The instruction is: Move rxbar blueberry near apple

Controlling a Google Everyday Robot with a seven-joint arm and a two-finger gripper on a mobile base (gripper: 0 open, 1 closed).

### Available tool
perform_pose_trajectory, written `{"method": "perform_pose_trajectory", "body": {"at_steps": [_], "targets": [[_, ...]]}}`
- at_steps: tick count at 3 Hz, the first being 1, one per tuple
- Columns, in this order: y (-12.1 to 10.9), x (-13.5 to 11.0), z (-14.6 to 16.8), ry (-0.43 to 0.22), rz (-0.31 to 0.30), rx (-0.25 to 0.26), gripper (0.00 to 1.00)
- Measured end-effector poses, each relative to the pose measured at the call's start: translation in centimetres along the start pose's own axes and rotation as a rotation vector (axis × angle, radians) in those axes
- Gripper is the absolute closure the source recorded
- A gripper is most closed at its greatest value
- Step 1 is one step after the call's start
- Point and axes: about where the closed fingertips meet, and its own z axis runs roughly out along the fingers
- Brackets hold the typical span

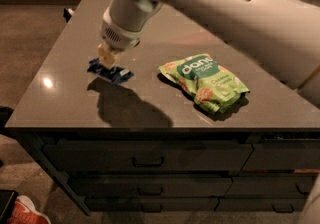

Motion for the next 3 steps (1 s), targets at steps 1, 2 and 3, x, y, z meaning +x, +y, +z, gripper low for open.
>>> {"method": "perform_pose_trajectory", "body": {"at_steps": [1,2,3], "targets": [[-0.2,-0.2,-0.4,-0.008,0.001,0.005,1.0],[-0.5,-0.1,-0.4,-0.011,0.016,0.015,1.0],[-2.4,-0.8,0.2,-0.042,0.043,0.04,1.0]]}}
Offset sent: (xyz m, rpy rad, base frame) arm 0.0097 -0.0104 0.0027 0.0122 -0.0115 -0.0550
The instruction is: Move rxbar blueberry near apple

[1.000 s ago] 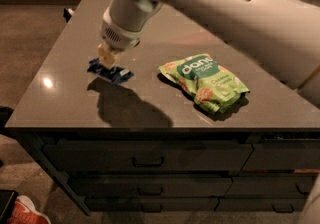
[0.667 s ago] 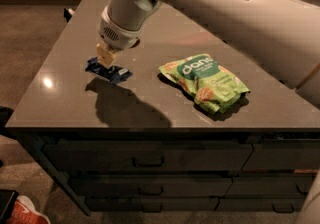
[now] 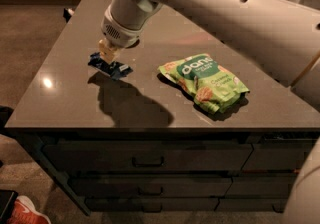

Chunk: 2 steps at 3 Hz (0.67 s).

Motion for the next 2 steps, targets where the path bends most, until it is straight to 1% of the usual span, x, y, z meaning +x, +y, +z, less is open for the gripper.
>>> {"method": "perform_pose_trajectory", "body": {"at_steps": [1,2], "targets": [[-2.9,-1.7,1.5,-0.034,0.029,0.03,1.0],[-4.4,-2.7,2.4,-0.047,0.042,0.044,1.0]]}}
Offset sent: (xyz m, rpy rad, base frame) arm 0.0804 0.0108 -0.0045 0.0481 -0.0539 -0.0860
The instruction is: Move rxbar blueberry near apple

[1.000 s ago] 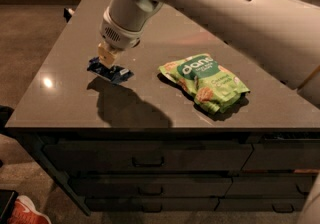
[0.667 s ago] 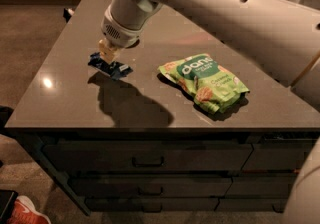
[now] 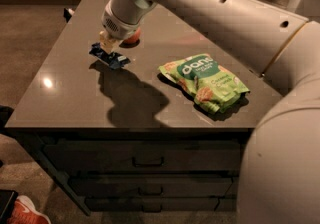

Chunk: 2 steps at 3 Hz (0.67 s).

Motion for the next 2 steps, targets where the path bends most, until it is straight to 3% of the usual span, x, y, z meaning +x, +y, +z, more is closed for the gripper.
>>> {"method": "perform_pose_trajectory", "body": {"at_steps": [1,2], "targets": [[-1.7,-0.8,0.9,0.005,0.01,0.015,1.0],[-3.8,-1.2,1.4,0.014,0.035,0.037,0.81]]}}
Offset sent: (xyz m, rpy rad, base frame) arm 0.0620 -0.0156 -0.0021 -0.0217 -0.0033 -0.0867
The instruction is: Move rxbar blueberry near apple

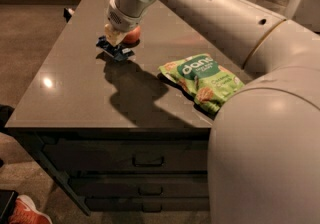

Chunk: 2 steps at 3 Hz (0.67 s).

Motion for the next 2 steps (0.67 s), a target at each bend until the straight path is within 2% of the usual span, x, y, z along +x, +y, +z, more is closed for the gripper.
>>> {"method": "perform_pose_trajectory", "body": {"at_steps": [1,2], "targets": [[-1.34,-0.23,0.04,0.005,0.016,0.017,0.49],[-1.15,-0.19,0.29,0.008,0.014,0.013,0.26]]}}
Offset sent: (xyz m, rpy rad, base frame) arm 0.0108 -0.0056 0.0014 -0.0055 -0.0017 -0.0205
